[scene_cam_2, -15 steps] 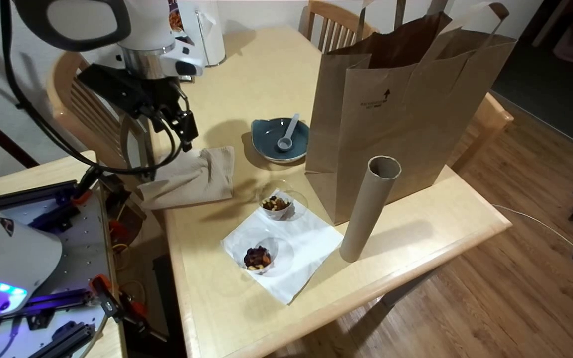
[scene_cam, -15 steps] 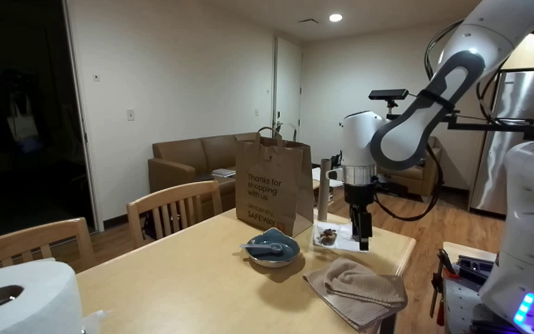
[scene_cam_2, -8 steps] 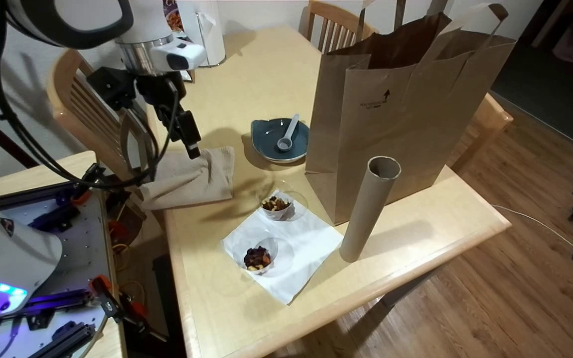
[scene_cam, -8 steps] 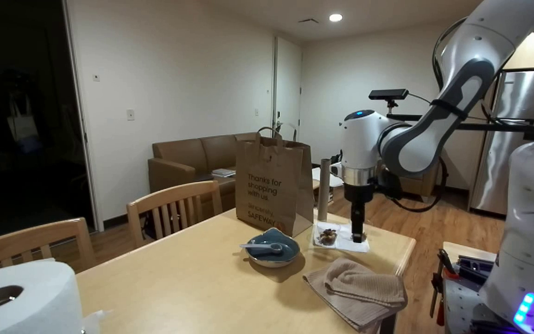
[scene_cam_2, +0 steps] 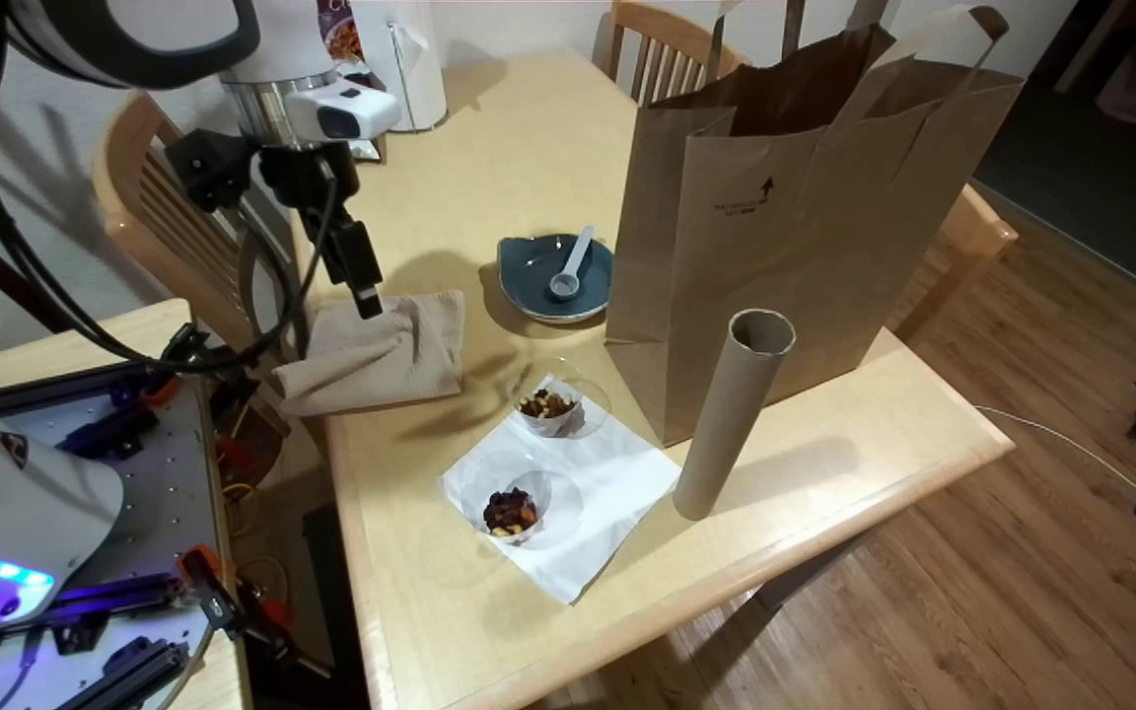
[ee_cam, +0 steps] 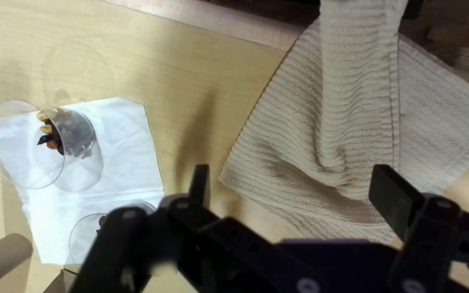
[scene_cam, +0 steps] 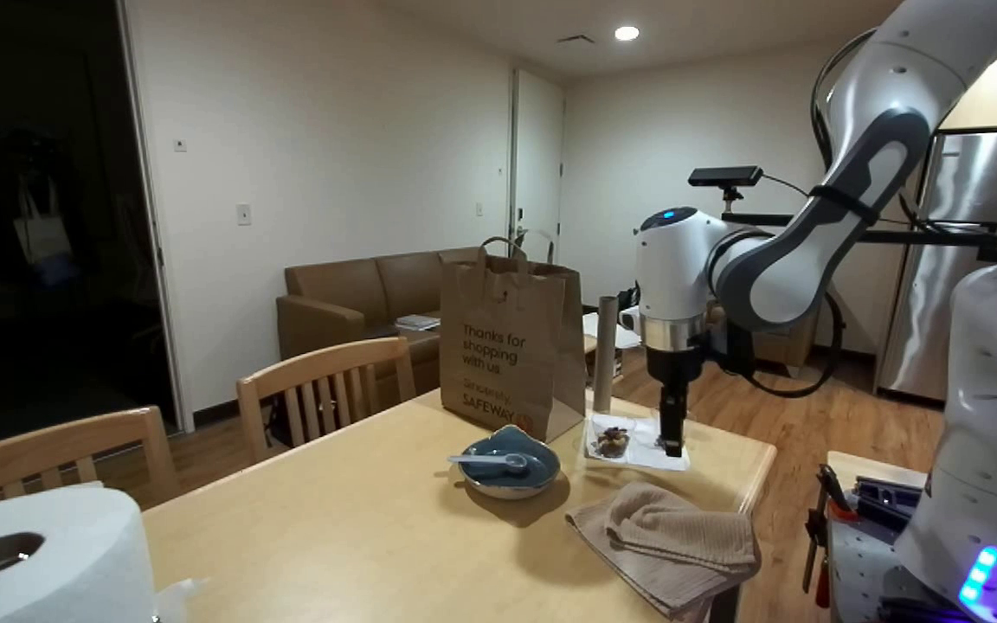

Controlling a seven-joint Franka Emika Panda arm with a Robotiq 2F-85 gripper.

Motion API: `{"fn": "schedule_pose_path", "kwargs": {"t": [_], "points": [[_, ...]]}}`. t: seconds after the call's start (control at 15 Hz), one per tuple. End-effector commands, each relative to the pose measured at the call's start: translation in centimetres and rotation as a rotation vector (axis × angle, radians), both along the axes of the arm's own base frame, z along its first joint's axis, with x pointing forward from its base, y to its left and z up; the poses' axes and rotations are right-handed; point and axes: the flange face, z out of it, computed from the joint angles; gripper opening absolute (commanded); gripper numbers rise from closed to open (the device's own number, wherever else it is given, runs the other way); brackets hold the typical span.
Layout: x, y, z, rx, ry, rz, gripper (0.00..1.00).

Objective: Use the cloth to wipe the table.

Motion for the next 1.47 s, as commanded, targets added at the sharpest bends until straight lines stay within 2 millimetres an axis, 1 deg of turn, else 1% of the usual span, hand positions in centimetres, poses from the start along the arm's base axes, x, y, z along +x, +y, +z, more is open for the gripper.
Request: {"fn": "schedule_pose_path", "kwargs": {"t": [0.0, 0.27, 0.47, 0.93, 1.0, 1.07, 1.4], "points": [[-0.1, 0.4, -0.8, 0.079, 0.061, 0.034, 1.0], [-0.9, 1.4, -1.7, 0.277, 0.18, 0.043, 1.0], [-1.6, 1.7, -1.9, 0.356, 0.268, 0.019, 1.0], [-2.6, 1.3, -1.5, 0.342, 0.44, -0.074, 1.0], [-2.9, 1.5, -1.5, 0.381, 0.503, -0.054, 1.0], [-3.0, 1.4, -1.6, 0.342, 0.433, -0.04, 1.0], [-3.0, 1.4, -1.5, 0.343, 0.441, -0.04, 1.0]]}}
